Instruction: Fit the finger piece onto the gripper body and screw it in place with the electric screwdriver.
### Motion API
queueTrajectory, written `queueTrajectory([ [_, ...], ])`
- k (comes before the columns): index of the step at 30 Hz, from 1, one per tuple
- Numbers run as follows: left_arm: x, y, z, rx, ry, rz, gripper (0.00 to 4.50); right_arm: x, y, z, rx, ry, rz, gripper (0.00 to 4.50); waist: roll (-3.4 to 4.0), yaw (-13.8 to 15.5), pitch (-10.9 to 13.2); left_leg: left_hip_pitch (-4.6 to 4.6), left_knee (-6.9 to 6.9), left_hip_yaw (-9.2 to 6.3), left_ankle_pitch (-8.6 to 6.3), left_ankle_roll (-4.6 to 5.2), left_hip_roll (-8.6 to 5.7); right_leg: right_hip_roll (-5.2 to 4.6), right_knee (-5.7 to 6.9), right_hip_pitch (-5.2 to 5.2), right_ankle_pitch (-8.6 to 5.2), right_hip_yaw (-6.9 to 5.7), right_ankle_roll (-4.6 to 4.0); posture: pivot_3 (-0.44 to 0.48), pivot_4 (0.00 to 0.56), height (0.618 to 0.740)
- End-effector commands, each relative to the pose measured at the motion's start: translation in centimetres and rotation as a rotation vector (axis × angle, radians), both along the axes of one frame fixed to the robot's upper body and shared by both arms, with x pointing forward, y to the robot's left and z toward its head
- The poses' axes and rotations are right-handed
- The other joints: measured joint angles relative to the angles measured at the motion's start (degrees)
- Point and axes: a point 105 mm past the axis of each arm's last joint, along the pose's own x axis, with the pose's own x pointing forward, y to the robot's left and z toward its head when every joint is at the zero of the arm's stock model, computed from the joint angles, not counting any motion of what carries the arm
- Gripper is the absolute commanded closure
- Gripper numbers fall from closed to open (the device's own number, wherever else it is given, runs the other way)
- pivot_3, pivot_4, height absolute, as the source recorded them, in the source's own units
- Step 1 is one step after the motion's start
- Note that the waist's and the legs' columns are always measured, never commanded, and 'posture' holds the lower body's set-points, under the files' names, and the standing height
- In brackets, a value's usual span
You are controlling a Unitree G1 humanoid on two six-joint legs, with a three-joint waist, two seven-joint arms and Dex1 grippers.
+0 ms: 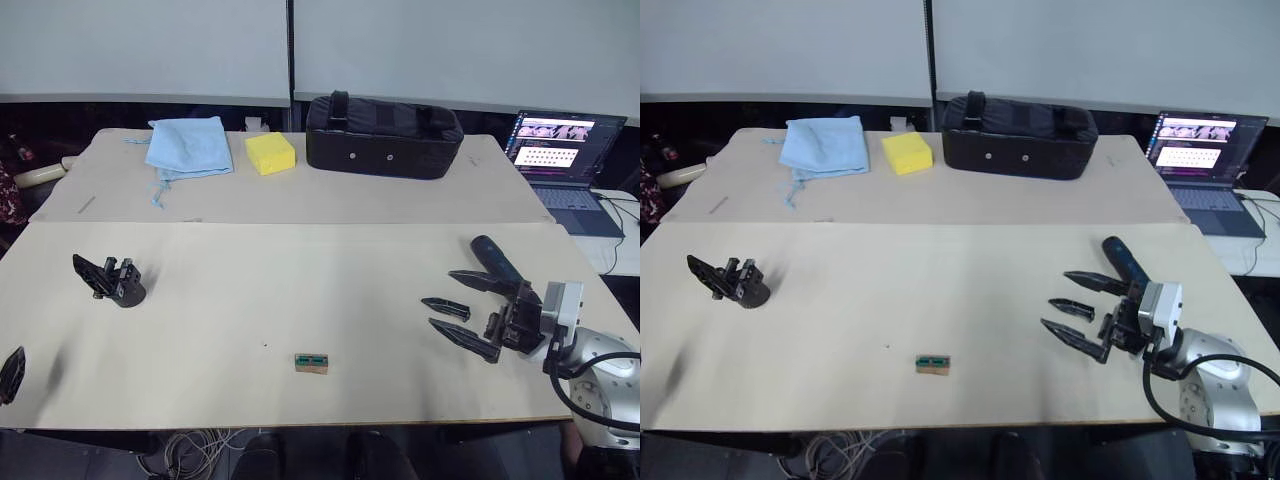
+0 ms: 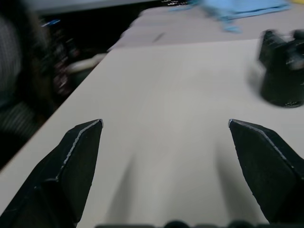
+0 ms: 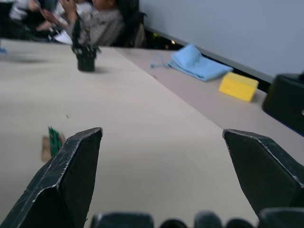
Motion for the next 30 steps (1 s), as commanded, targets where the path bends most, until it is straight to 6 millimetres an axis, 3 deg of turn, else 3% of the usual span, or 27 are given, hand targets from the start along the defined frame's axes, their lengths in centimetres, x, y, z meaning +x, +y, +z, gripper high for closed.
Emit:
queueTrajectory([
  [1, 0.4, -1.3, 1.9, 0.017, -0.047, 0.008, 0.0, -0.5, 1.3, 0.6, 0.0, -0.012, 0.089, 0.02, -0.09, 0.21, -0.05, 0.03, 0.0, 0.0, -0.01, -0.02, 0.01, 0.0, 0.0, 0.03, 0.0, -0.01, -0.01, 0.0, 0.15, 0.74],
  [7, 2.9, -6.2, 3.4, 0.019, -0.044, -0.104, 0.0, 0.3, 1.5, 0.8, -0.008, -0.018, 0.092, 0.02, -0.08, 0.44, -0.08, 0.04, 0.0, 0.01, -0.04, -0.06, -0.07, -0.14, 0.0, 0.05, 0.0, -0.05, 0.0, 0.0, 0.15, 0.74],
  [10, 4.8, -9.1, 2.8, -0.023, -0.025, -0.136, 0.0, 0.7, 1.9, 1.1, -0.01, -0.03, 0.089, 0.02, 0.01, 0.15, -0.1, 0.04, 0.0, 0.05, -0.03, -0.05, -0.14, -0.18, 0.0, 0.08, 0.02, 0.01, 0.04, 0.0, 0.15, 0.74],
  [15, 7.5, -11.6, 1.3, -0.071, -0.011, -0.072, 0.0, 1.2, 2.3, 1.9, -0.001, -0.046, 0.085, 0.02, 0.0, 0.09, -0.11, 0.07, 0.07, 0.06, 0.05, 0.07, -0.1, 0.04, 0.06, 0.1, 0.03, 0.11, 0.04, 0.0, 0.15, 0.74],
  [22, 12.5, -13.9, 0.0, -0.079, 0.005, -0.045, 0.0, 1.3, 2.8, 2.3, 0.004, -0.055, 0.074, 0.02, -0.01, 0.23, -0.11, 0.11, 0.17, 0.04, 0.14, 0.23, -0.09, 0.26, 0.1, 0.17, 0.08, 0.35, 0.08, 0.0, 0.15, 0.74],
  [30, 16.0, -12.1, 0.0, 0.0, 0.037, 0.001, 0.0, 1.2, 2.6, 2.4, -0.012, -0.07, 0.039, 0.02, -0.01, 0.15, -0.11, 0.13, 0.17, 0.04, 0.27, 0.45, -0.05, 0.42, 0.13, 0.1, 0.15, 0.54, 0.05, 0.0, 0.15, 0.74],
])
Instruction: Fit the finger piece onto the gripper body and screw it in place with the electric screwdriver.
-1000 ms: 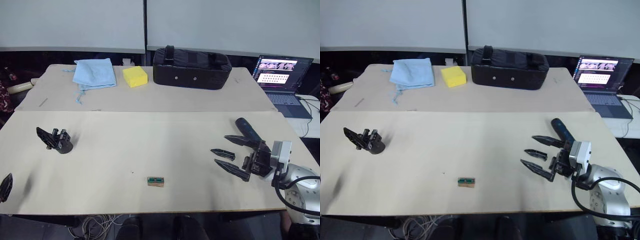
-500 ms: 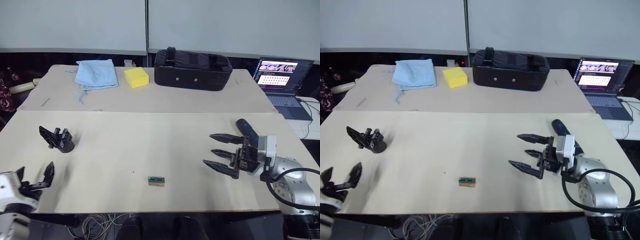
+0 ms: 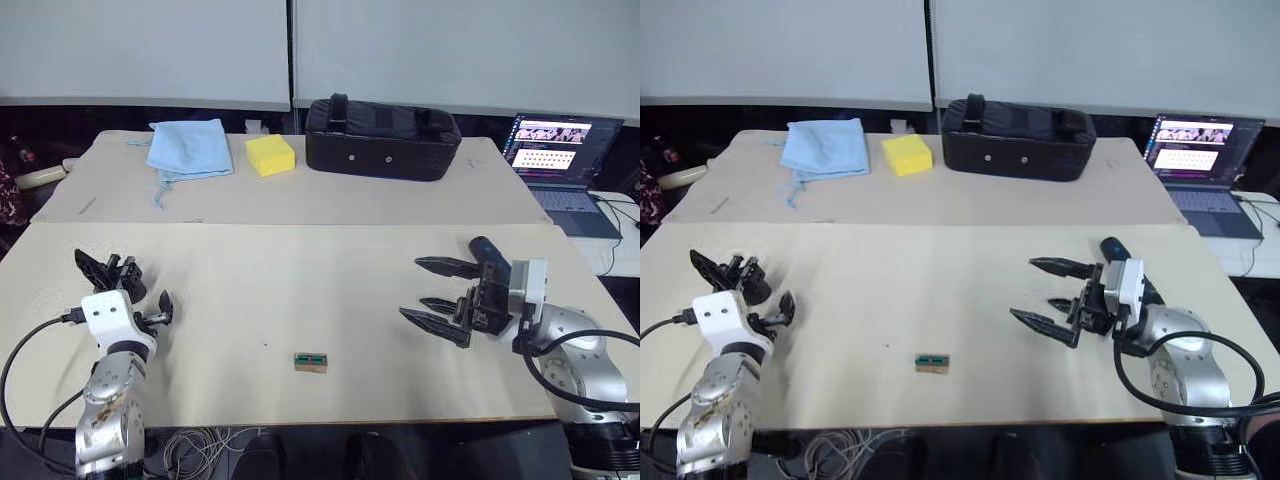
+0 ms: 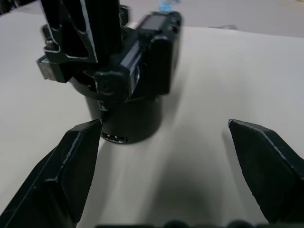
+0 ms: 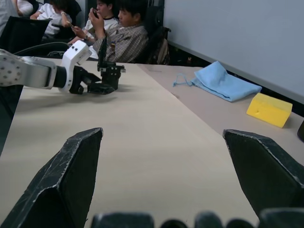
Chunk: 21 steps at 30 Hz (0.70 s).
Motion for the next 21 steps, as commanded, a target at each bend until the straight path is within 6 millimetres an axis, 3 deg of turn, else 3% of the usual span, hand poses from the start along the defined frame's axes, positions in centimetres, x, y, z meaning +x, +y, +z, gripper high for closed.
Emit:
queueTrajectory([
  [1, 0.9, 0.8, 0.8, 0.063, -0.022, 0.024, 0.0, -0.3, -0.2, 1.1, -0.009, -0.056, -0.024, 0.02, 0.0, 0.02, 0.0, 0.0, 0.0, 0.0, 0.0, 0.0, -0.01, -0.01, 0.0, 0.0, 0.0, 0.01, 0.0, 0.0, 0.15, 0.74],
  [11, 3.2, 1.9, 0.2, 0.042, -0.037, 0.043, 0.0, -1.2, -0.8, 0.8, -0.018, -0.054, -0.084, 0.02, 0.0, 0.16, 0.0, 0.01, 0.0, 0.03, -0.01, -0.01, -0.01, -0.01, -0.03, 0.01, 0.1, 0.04, 0.04, 0.0, 0.15, 0.74],
  [14, 3.4, 2.2, -0.8, 0.008, -0.015, 0.046, 0.83, -1.3, -1.0, 0.7, -0.026, -0.053, -0.094, 0.0, 0.03, 0.12, -0.02, 0.03, 0.0, 0.03, -0.01, -0.01, -0.02, -0.01, -0.04, 0.01, 0.11, 0.07, -0.01, 0.0, 0.15, 0.74],
  [17, 3.0, 2.1, -1.2, 0.004, -0.013, 0.018, 2.13, -1.4, -1.2, 0.7, -0.027, -0.054, -0.109, 0.0, 0.11, 0.12, -0.07, 0.05, 0.0, 0.04, -0.01, -0.01, -0.03, -0.01, -0.04, 0.01, 0.12, 0.11, 0.0, 0.0, 0.15, 0.74],
  [21, 3.2, 1.8, 0.2, 0.009, -0.095, -0.081, 2.13, -1.5, -1.3, 0.5, -0.028, -0.051, -0.121, 0.0, 0.13, -0.02, -0.07, 0.05, 0.0, 0.08, -0.01, -0.01, -0.03, -0.01, -0.05, 0.0, 0.11, 0.16, -0.01, 0.0, 0.15, 0.74],
])
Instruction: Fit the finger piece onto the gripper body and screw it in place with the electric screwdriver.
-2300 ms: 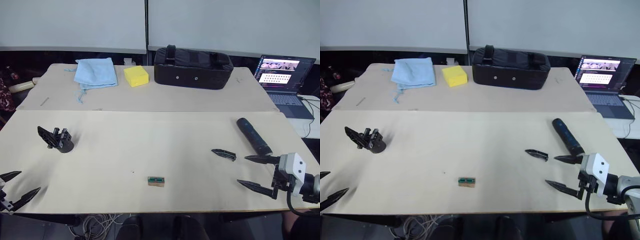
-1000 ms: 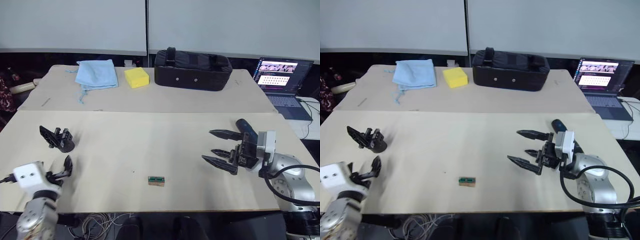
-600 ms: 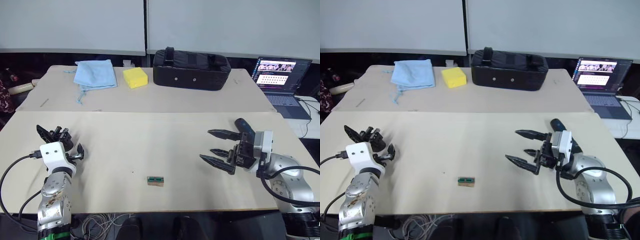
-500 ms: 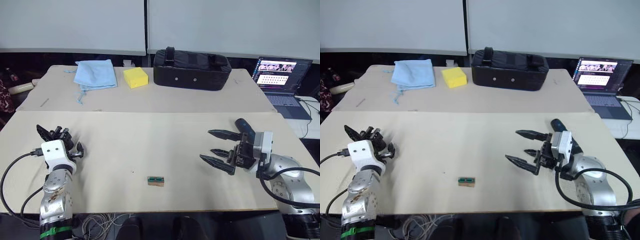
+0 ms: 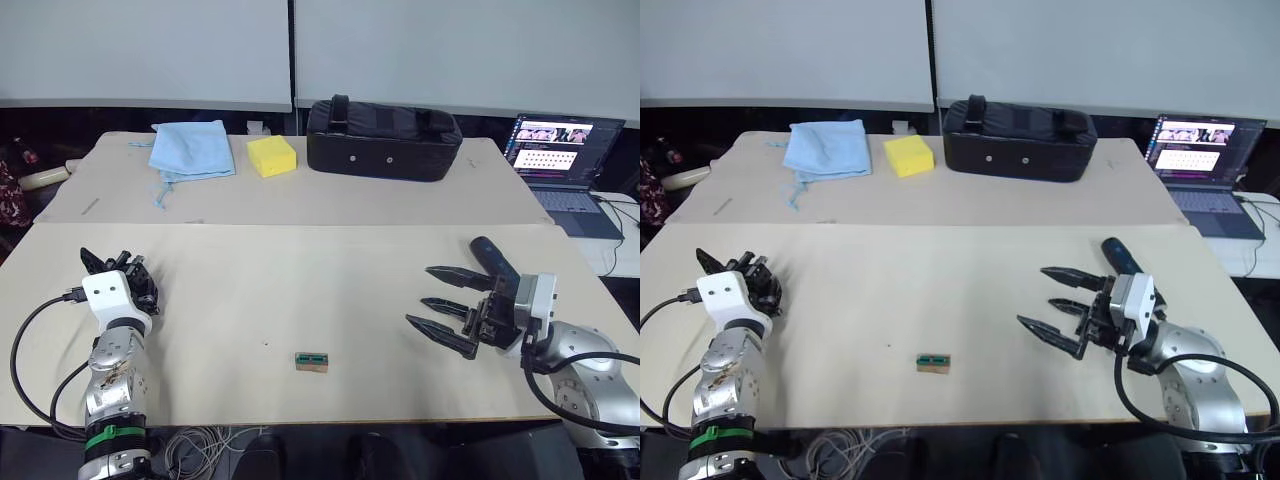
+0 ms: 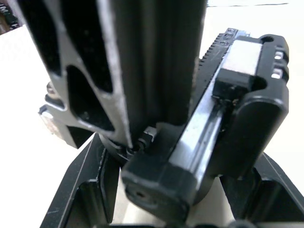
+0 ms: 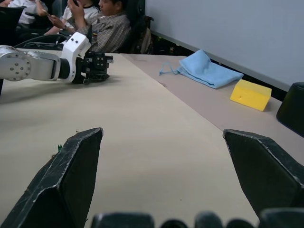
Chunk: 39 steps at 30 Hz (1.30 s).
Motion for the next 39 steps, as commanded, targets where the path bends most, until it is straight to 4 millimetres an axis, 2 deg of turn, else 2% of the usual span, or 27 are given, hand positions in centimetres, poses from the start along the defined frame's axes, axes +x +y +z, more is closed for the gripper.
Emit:
queueTrajectory([
  [1, 0.4, -0.7, 1.9, 0.015, -0.098, -0.147, 2.13, -0.4, -0.4, 1.1, -0.021, -0.059, -0.023, 0.0, 0.0, 0.0, 0.0, 0.0, 0.0, 0.01, 0.0, 0.0, 0.0, 0.0, 0.0, 0.0, 0.0, 0.02, 0.0, 0.0, 0.15, 0.74],
  [2, 0.6, -1.1, 2.8, 0.034, -0.128, -0.201, 2.13, -0.4, -0.5, 1.0, -0.022, -0.057, -0.025, 0.0, -0.01, 0.02, 0.01, -0.02, 0.0, 0.02, 0.0, 0.0, 0.0, 0.0, -0.01, -0.02, 0.0, 0.01, 0.0, 0.0, 0.15, 0.74],
  [4, 1.6, -5.1, 5.2, 0.097, -0.189, -0.528, 2.13, -0.6, -0.7, 0.9, -0.028, -0.05, -0.031, 0.0, -0.08, 0.2, 0.05, -0.06, 0.0, 0.03, 0.0, 0.0, 0.0, 0.0, -0.02, -0.07, 0.0, 0.01, 0.0, 0.0, 0.15, 0.74],
  [5, 1.7, -7.5, 5.9, 0.109, -0.194, -0.703, 2.13, -0.7, -0.9, 0.8, -0.033, -0.047, -0.035, 0.0, -0.16, 0.54, 0.09, -0.12, 0.0, 0.03, 0.0, -0.01, 0.0, 0.0, -0.03, -0.09, 0.0, -0.04, 0.0, 0.0, 0.15, 0.74],
  [6, 1.6, -8.9, 6.2, 0.114, -0.195, -0.819, 2.13, -0.7, -1.0, 0.8, -0.035, -0.044, -0.037, 0.0, -0.17, 0.99, 0.1, -0.18, 0.0, 0.03, 0.0, -0.01, 0.01, -0.02, -0.04, -0.13, 0.0, -0.1, -0.01, 0.0, 0.15, 0.74],
  [8, 1.5, -12.1, 5.8, 0.16, -0.125, -1.069, 2.13, -0.9, -1.2, 0.7, -0.043, -0.039, -0.044, 0.0, -0.17, 1.61, 0.1, -0.41, 0.07, 0.03, 0.0, -0.01, 0.0, -0.05, -0.14, -0.23, 0.02, -0.14, 0.0, 0.0, 0.15, 0.74],
  [10, 1.5, -14.3, 5.1, 0.241, -0.059, -1.238, 2.13, -1.0, -1.4, 0.6, -0.047, -0.036, -0.05, 0.0, -0.16, 1.82, 0.1, -0.51, 0.15, 0.03, 0.0, -0.01, -0.01, -0.05, -0.19, -0.23, 0.05, -0.14, 0.04, 0.0, 0.15, 0.74],
  [12, 1.5, -15.6, 4.7, 0.275, -0.03, -1.336, 2.13, -1.1, -1.4, 0.5, -0.048, -0.034, -0.055, 0.0, -0.16, 1.52, 0.09, -0.5, 0.15, 0.06, 0.01, 0.02, -0.02, -0.03, -0.25, -0.22, 0.06, -0.06, 0.06, 0.0, 0.15, 0.74],
  [15, 1.8, -19.0, 3.9, 0.336, -0.012, -1.503, 2.13, -1.7, -1.4, 0.6, -0.046, -0.034, -0.075, 0.0, -0.15, 1.07, 0.1, -0.45, 0.14, 0.09, -0.07, 0.18, -0.01, 0.06, -0.2, -0.23, 0.1, 0.04, 0.15, 0.0, 0.15, 0.74],
  [17, 1.5, -20.5, 2.8, 0.366, 0.025, -1.598, 2.13, -2.1, -1.6, 0.7, -0.044, -0.038, -0.087, 0.0, -0.15, 0.99, 0.1, -0.45, 0.13, 0.08, -0.07, 0.19, 0.0, 0.09, -0.17, -0.24, 0.22, 0.03, 0.35, 0.0, 0.15, 0.74],
  [21, 1.3, -22.0, 1.5, 0.377, 0.063, -1.694, 2.13, -2.6, -2.0, 1.0, -0.044, -0.044, -0.118, 0.0, -0.16, 0.51, 0.1, -0.45, 0.17, 0.08, -0.07, 0.2, -0.01, 0.09, -0.17, -0.24, 0.22, 0.07, 0.37, 0.0, 0.15, 0.74],
  [25, 2.0, -23.4, 0.9, 0.372, 0.074, -1.694, 2.13, -3.0, -2.3, 0.7, -0.049, -0.032, -0.134, 0.0, -0.16, 0.73, 0.1, -0.45, 0.25, 0.08, -0.06, 0.22, -0.04, 0.06, -0.16, -0.21, 0.17, 0.09, 0.29, 0.0, 0.15, 0.74],
  [30, 2.3, -23.5, 0.2, 0.333, 0.077, -1.679, 2.13, -3.5, -2.1, 0.3, -0.052, -0.022, -0.14, 0.0, -0.15, 1.13, 0.1, -0.48, 0.42, 0.08, -0.12, 0.32, -0.07, 0.03, -0.18, -0.15, 0.17, 0.12, 0.34, 0.0, 0.15, 0.74],
  [32, 2.0, -23.2, -0.3, 0.324, 0.098, -1.688, 1.07, -3.6, -2.1, 0.2, -0.053, -0.018, -0.14, 0.0, -0.15, 1.17, 0.1, -0.46, 0.43, 0.08, -0.12, 0.32, -0.07, 0.04, -0.18, -0.14, 0.16, 0.13, 0.33, 0.0, 0.15, 0.74],
  [34, 1.9, -22.8, -0.6, 0.322, 0.111, -1.676, 0.23, -3.6, -2.2, 0.1, -0.054, -0.016, -0.141, 0.0, -0.14, 1.13, 0.09, -0.45, 0.44, 0.08, -0.12, 0.32, -0.07, 0.04, -0.17, -0.14, 0.15, 0.14, 0.3, 0.0, 0.15, 0.74],
  [35, 2.0, -22.6, -0.6, 0.309, 0.113, -1.665, 0.06, -3.6, -2.2, 0.1, -0.053, -0.015, -0.141, 0.0, -0.14, 1.11, 0.09, -0.44, 0.44, 0.08, -0.12, 0.32, -0.07, 0.04, -0.17, -0.14, 0.15, 0.14, 0.3, 0.0, 0.15, 0.74],
  [39, 2.2, -21.4, -0.6, 0.316, 0.103, -1.6, 0.06, -3.4, -2.4, 0.1, -0.051, -0.012, -0.145, 0.0, -0.11, 0.69, 0.08, -0.41, 0.43, 0.08, -0.12, 0.33, -0.06, 0.05, -0.15, -0.13, 0.15, 0.16, 0.31, 0.0, 0.15, 0.74],
])
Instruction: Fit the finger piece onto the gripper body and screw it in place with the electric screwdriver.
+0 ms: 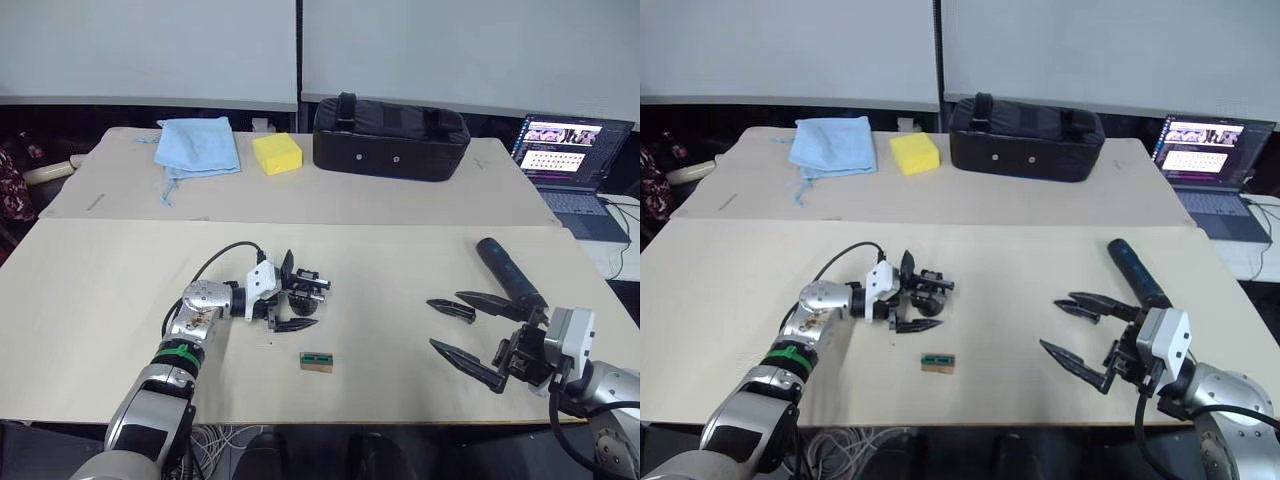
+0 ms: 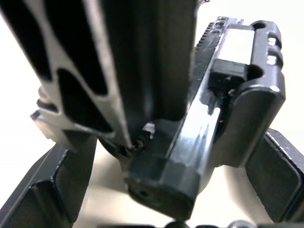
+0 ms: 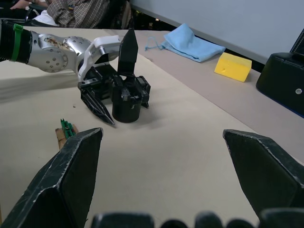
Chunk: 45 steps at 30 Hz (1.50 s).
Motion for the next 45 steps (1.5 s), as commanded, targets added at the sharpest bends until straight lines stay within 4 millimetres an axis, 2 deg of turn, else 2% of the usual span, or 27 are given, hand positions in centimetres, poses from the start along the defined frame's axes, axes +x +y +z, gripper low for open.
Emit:
queueTrajectory([
  [1, 0.2, 1.8, -0.1, -0.004, -0.006, 0.085, 0.06, -0.1, -0.1, 0.9, -0.002, -0.05, -0.003, 0.0, 0.01, -0.29, -0.01, 0.02, 0.0, 0.0, 0.0, 0.0, 0.0, 0.01, 0.01, 0.0, 0.0, 0.01, 0.0, 0.0, 0.15, 0.74],
  [6, -0.5, 3.4, 0.8, -0.057, 0.025, 0.17, 0.06, -0.1, 0.1, 0.9, 0.032, -0.041, -0.011, 0.0, 0.04, -1.23, -0.02, 0.18, -0.06, 0.0, 0.0, 0.0, 0.03, 0.06, 0.09, 0.04, 0.0, 0.1, 0.0, 0.0, 0.15, 0.74],
  [10, -2.5, 3.3, 1.8, -0.078, 0.007, 0.176, 0.06, 0.2, 0.2, 1.7, 0.081, -0.052, -0.026, 0.0, 0.06, -1.32, -0.02, 0.32, -0.2, 0.05, -0.01, 0.0, 0.03, 0.05, 0.12, 0.04, -0.05, 0.23, -0.08, 0.0, 0.15, 0.74],
  [13, -3.3, 3.3, 2.7, -0.108, -0.016, 0.272, 0.06, 0.4, 0.4, 2.0, 0.081, -0.059, -0.016, 0.0, 0.08, -1.07, 0.0, 0.32, -0.2, 0.12, -0.01, -0.01, 0.02, 0.01, 0.1, 0.03, -0.06, 0.34, -0.11, 0.0, 0.15, 0.74],
  [19, -3.8, 2.2, 1.7, -0.119, 0.012, 0.403, 0.06, 0.4, 0.8, 1.9, 0.084, -0.046, -0.003, 0.0, 0.09, -0.56, -0.01, 0.32, -0.19, 0.18, -0.01, -0.01, -0.01, -0.01, 0.04, 0.04, -0.06, 0.38, -0.09, 0.0, 0.15, 0.74],
  [23, -3.9, 0.3, 0.3, -0.064, -0.001, 0.431, 0.06, 0.4, 0.8, 1.9, 0.081, -0.043, 0.006, 0.0, 0.09, -0.68, -0.01, 0.33, -0.2, 0.2, -0.01, -0.01, -0.02, 0.0, 0.04, 0.04, -0.06, 0.41, -0.08, 0.0, 0.15, 0.74],
  [29, -3.6, -1.0, -0.1, -0.108, 0.046, 0.507, 0.06, 0.8, 1.1, 2.0, 0.076, -0.041, 0.023, 0.0, 0.09, -0.85, -0.01, 0.36, -0.2, 0.2, -0.01, -0.01, -0.02, 0.03, 0.05, 0.04, -0.05, 0.44, -0.08, 0.0, 0.15, 0.74],
  [33, -3.2, -1.1, -0.2, -0.139, 0.068, 0.566, 0.06, 0.8, 1.2, 2.0, 0.071, -0.038, 0.032, 0.0, 0.17, -0.75, -0.06, 0.36, -0.2, 0.2, -0.01, 0.0, -0.05, 0.02, 0.04, 0.06, -0.05, 0.45, -0.08, 0.0, 0.15, 0.74],
  [36, -3.2, -1.4, -0.5, -0.147, 0.101, 0.566, 0.9, 0.7, 1.2, 2.0, 0.067, -0.035, 0.032, 0.0, 0.2, -0.69, -0.07, 0.36, -0.2, 0.2, -0.01, 0.0, -0.08, 0.0, 0.04, 0.06, -0.05, 0.46, -0.07, 0.0, 0.15, 0.74],
  [39, -3.2, -1.7, -0.6, -0.147, 0.106, 0.548, 2.17, 0.6, 0.9, 1.9, 0.059, -0.03, 0.027, 0.0, 0.27, -0.67, -0.12, 0.37, -0.19, 0.2, -0.01, 0.0, -0.08, 0.0, 0.03, 0.07, -0.05, 0.46, -0.06, 0.0, 0.15, 0.74],
  [43, -2.9, -1.7, 0.0, -0.166, 0.072, 0.495, 2.18, 0.2, 0.6, 1.5, 0.041, -0.016, 0.021, 0.0, 0.29, -0.44, -0.12, 0.36, -0.19, 0.2, -0.01, 0.0, -0.09, 0.0, 0.03, 0.07, -0.05, 0.46, -0.06, 0.0, 0.15, 0.74],
  [45, -2.9, -1.7, 0.9, -0.18, 0.025, 0.401, 2.18, -0.2, 0.6, 1.3, 0.028, -0.005, 0.028, 0.0, 0.29, -0.35, -0.13, 0.36, -0.19, 0.2, -0.01, -0.01, -0.09, 0.0, 0.02, 0.07, -0.05, 0.46, -0.06, 0.0, 0.15, 0.74],
])
